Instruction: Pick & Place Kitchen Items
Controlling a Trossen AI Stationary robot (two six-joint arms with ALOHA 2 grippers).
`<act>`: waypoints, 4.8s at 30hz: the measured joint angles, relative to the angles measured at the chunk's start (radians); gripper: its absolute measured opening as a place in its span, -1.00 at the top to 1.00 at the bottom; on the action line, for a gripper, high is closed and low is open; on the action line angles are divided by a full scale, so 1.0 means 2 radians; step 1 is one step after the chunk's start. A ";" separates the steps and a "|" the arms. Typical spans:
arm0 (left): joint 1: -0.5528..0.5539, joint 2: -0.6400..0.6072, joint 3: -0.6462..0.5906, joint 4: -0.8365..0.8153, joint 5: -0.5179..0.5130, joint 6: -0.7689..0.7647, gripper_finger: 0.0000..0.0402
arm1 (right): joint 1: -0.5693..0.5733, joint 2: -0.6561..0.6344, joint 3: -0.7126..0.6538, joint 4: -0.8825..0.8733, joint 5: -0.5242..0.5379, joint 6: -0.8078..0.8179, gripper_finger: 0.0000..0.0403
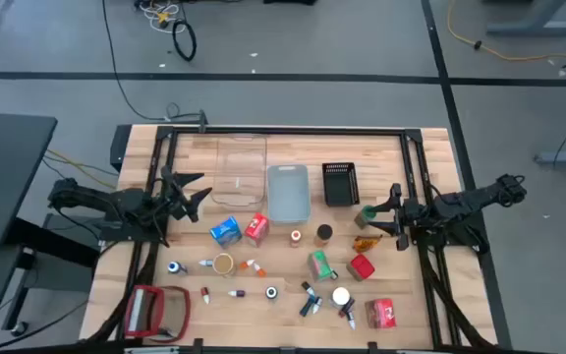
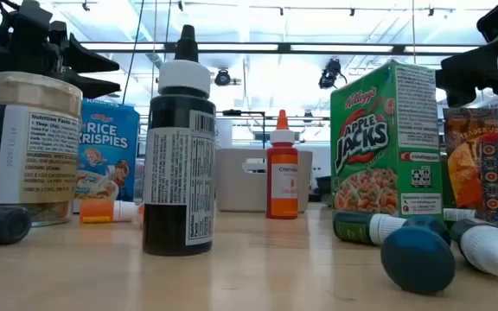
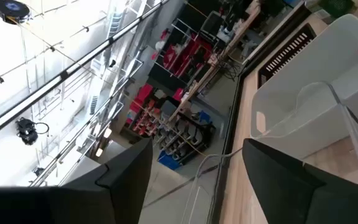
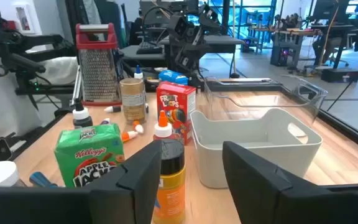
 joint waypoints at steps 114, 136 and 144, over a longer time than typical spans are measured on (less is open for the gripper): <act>0.002 0.000 0.006 0.012 0.004 0.023 -0.28 | 0.000 0.000 0.000 0.000 0.000 0.000 0.11; 0.002 0.000 0.014 0.039 0.283 -0.366 -0.28 | 0.000 0.000 0.000 0.003 0.000 -0.066 0.11; 0.002 0.000 0.014 0.039 0.307 -0.440 -0.28 | 0.000 0.000 0.000 0.075 -0.013 -0.054 0.11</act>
